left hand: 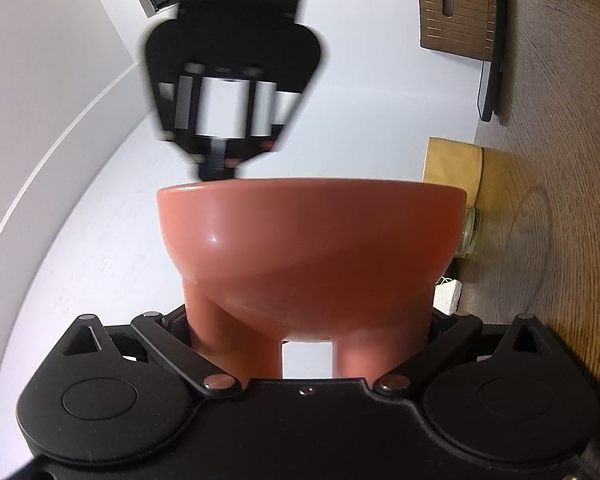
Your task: Clean bowl
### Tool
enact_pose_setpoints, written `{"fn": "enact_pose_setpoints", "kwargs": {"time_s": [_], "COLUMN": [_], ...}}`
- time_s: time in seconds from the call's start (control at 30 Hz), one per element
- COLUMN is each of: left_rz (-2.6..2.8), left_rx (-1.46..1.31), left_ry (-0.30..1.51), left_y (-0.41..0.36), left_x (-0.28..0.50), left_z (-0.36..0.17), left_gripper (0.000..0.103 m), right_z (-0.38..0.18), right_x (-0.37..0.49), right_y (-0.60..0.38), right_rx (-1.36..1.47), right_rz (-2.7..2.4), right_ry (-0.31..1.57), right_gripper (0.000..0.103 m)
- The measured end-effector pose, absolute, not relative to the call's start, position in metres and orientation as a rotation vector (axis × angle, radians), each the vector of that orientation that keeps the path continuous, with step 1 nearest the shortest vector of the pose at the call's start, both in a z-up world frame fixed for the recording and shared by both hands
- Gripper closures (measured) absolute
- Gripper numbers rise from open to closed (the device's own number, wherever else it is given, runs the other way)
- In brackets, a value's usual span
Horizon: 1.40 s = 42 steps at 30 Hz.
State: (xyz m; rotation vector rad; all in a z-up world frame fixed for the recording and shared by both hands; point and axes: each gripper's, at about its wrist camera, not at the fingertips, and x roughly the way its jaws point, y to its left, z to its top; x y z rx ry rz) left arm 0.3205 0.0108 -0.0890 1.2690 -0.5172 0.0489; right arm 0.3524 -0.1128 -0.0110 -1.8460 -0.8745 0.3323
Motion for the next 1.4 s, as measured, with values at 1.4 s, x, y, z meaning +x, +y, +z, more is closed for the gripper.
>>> {"fn": "enact_pose_setpoints", "kwargs": {"time_s": [1.4], "left_rz": [0.049], "left_rx": [1.269], "left_ry": [-0.517], "left_y": [0.011], "left_x": [0.32], "left_z": [-0.089], "left_gripper": [0.005], "right_z": [0.001], "right_x": [0.312], "right_y": [-0.102], "right_rx": [-1.796], "right_rz": [0.358], "right_ry": [-0.967], "right_gripper": [0.099]}}
